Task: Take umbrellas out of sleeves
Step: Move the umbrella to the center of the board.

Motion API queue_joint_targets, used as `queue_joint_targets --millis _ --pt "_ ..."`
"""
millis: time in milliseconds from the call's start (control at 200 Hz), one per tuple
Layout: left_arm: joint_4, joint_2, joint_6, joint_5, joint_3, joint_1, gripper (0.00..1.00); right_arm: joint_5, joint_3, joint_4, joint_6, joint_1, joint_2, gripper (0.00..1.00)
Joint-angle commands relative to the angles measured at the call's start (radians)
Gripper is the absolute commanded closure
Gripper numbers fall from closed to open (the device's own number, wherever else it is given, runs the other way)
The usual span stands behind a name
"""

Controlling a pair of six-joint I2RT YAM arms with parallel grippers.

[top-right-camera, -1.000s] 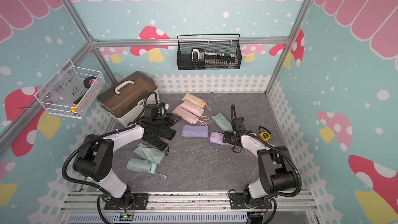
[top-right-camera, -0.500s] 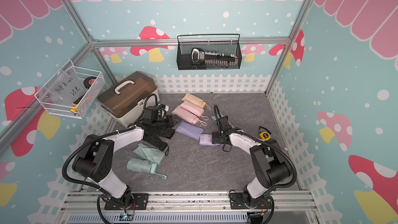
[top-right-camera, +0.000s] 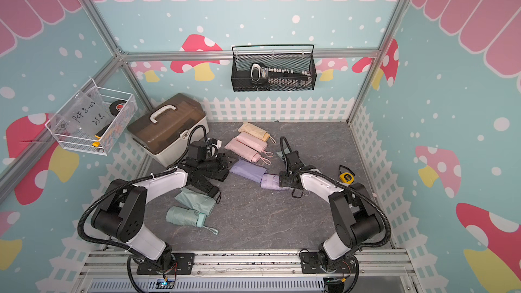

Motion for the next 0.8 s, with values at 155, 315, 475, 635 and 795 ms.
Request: queue_joint_targets --millis 155,315,475,635,795 --pt "-0.053 0.045 0.065 -0.036 0.084 -0.11 0.53 0.1 0.082 -0.081 -0.117 -0.109 0.019 0.08" --pt "-0.069 0.081 0.071 -0.036 0.12 -0.132 0.53 0.109 0.216 -0.141 -0.194 -0.111 0.17 0.01" --pt "-0.069 0.104 0.072 -0.027 0.145 -0.132 0.53 0.118 0.327 -0.15 -0.237 -0.114 0.285 0.01" --pt "-0.049 0.114 0.058 -0.012 0.143 -0.13 0.53 0.079 0.414 -0.142 -0.248 -0.135 0.398 0.02" --pt "-0.068 0.095 0.068 -0.007 0.143 -0.125 0.53 0.026 0.452 -0.138 -0.262 -0.137 0.45 0.06"
